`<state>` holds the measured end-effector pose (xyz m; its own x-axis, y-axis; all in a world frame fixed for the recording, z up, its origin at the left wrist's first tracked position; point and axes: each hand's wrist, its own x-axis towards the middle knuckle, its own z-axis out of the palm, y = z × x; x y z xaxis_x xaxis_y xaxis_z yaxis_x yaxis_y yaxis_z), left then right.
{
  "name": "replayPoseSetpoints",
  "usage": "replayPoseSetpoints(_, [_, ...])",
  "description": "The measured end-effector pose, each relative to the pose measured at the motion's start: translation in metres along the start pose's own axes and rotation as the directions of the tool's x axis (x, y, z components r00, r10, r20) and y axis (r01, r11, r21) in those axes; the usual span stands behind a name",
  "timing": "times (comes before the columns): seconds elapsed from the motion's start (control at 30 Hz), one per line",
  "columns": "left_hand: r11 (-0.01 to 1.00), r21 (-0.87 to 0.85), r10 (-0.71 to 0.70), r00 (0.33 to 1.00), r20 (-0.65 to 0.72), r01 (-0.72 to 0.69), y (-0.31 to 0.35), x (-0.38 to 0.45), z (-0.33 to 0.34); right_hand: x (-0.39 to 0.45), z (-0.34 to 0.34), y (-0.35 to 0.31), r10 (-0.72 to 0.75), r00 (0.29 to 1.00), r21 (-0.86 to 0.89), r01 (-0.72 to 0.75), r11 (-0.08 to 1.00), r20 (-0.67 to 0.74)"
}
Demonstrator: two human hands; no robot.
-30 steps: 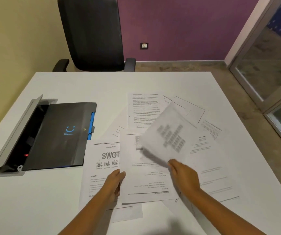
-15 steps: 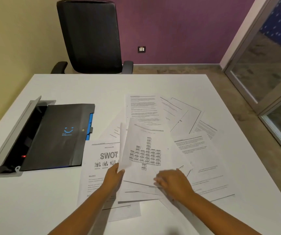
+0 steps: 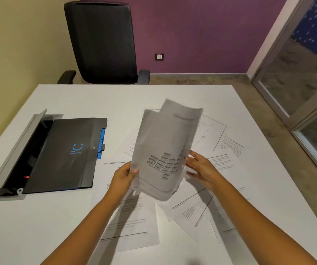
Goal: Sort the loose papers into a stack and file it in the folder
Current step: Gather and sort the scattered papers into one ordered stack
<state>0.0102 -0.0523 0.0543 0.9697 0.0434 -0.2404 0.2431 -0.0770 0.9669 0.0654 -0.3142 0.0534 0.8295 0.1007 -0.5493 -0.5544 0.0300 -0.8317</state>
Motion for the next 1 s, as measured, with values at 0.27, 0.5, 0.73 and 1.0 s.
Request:
replayPoseSetpoints(0.27, [0.999,0.051,0.008,0.996,-0.089,-0.004,-0.001,0.005,-0.012,-0.008,0.004,-0.009,-0.111,0.993,-0.188,0.117,0.975,0.04])
replayPoseSetpoints(0.5, [0.999,0.031,-0.033,0.997,-0.074,0.036,-0.01,0.002,-0.016,-0.02,0.0,-0.005,-0.261,0.964,-0.265,0.266,0.927,0.052])
replayPoseSetpoints(0.73, [0.997,0.033,-0.071,0.997,-0.002,0.071,-0.004,0.001,-0.001,-0.025,0.004,0.014,-0.214,0.977,-0.408,0.2,0.891,0.013])
replayPoseSetpoints(1.0, [0.992,0.091,-0.08,0.995,-0.067,0.086,0.009,0.009,0.006,-0.034,0.009,0.003,-0.327,0.942,-0.253,0.336,0.907,0.079])
